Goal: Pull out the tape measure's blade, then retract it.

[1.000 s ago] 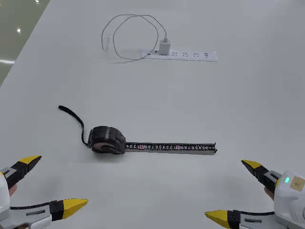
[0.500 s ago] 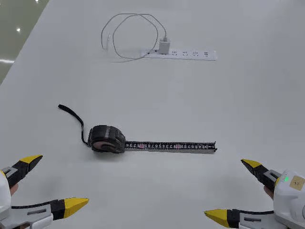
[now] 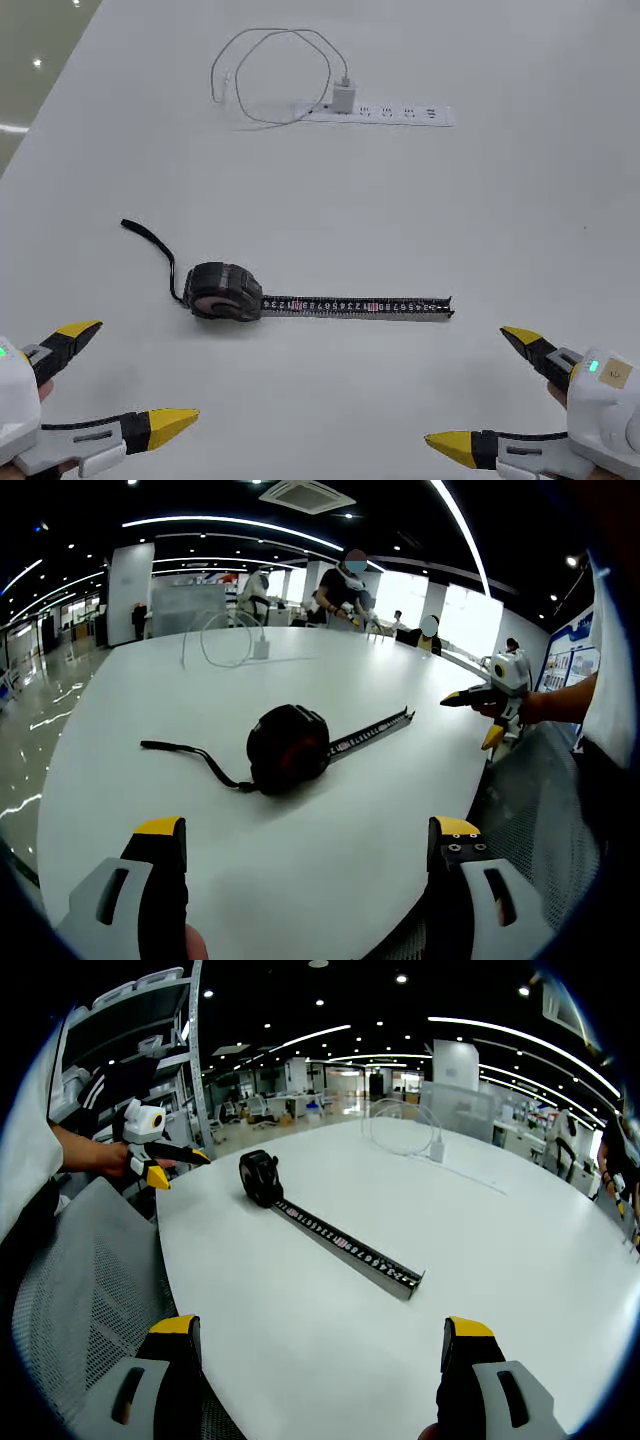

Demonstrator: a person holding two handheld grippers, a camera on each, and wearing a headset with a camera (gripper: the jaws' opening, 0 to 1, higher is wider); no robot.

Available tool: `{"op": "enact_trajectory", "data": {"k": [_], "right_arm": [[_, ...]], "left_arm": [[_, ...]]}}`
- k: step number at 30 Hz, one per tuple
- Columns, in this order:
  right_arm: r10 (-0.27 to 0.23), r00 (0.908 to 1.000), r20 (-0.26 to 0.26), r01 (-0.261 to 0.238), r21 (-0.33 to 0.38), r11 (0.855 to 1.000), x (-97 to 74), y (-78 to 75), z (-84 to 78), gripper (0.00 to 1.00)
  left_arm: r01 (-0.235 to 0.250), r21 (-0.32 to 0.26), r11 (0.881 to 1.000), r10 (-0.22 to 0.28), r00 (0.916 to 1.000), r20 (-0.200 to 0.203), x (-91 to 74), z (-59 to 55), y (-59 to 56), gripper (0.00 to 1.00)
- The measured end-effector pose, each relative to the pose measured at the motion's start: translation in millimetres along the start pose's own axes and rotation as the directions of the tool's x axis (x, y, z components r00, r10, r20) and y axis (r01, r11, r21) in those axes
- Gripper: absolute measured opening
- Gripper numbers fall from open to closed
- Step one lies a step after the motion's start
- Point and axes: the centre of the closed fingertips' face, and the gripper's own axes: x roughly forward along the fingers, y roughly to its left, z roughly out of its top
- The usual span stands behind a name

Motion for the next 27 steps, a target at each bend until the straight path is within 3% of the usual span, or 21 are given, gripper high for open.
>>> {"op": "enact_trajectory", "data": {"k": [27], "right_arm": [[0.034, 0.9991, -0.024, -0.034, -0.027, 0.999, 11.1, -14.4, 2.5, 0.99]], "left_arm": [[-0.005, -0.018, 1.0, 0.005, 0.9996, -0.028, 22.2, 6.2, 1.0, 0.98]]}}
